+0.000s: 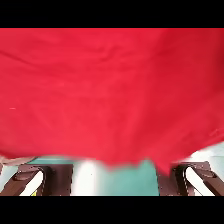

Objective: Fold the shirts.

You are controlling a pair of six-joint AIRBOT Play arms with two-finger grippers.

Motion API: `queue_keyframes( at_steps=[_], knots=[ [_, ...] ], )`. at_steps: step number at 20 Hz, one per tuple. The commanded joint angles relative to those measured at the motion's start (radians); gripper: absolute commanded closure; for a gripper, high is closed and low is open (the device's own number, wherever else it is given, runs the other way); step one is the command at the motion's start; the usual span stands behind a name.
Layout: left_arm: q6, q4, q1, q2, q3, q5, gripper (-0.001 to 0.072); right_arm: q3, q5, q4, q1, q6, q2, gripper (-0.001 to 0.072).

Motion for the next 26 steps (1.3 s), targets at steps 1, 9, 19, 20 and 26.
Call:
queue_keyframes(
  at_steps=[1, 9, 19, 20, 26],
  knots=[
    [-0.006, -0.072, 0.001, -0.080, -0.265, -0.119, 0.0685, -0.169, 0.102, 0.045, 0.052, 0.008, -0.106, 0.0694],
    [0.121, -0.106, 0.000, -0.447, -0.774, -0.013, 0.0685, -0.514, 0.013, -0.030, 0.172, 0.008, -0.485, 0.0694],
    [0.138, -0.132, 0.000, -0.838, -0.393, 0.161, 0.0685, -0.088, -0.108, 0.045, 0.113, 0.008, -0.868, 0.0694],
    [0.146, -0.131, 0.000, -0.837, -0.377, 0.162, 0.0685, -0.061, -0.108, 0.045, 0.113, 0.005, -0.877, 0.0694],
    [0.207, -0.094, 0.016, -0.835, -0.322, -0.022, 0.0686, -0.104, -0.030, -0.170, 0.136, -0.014, -0.814, 0.0696]
  ],
)
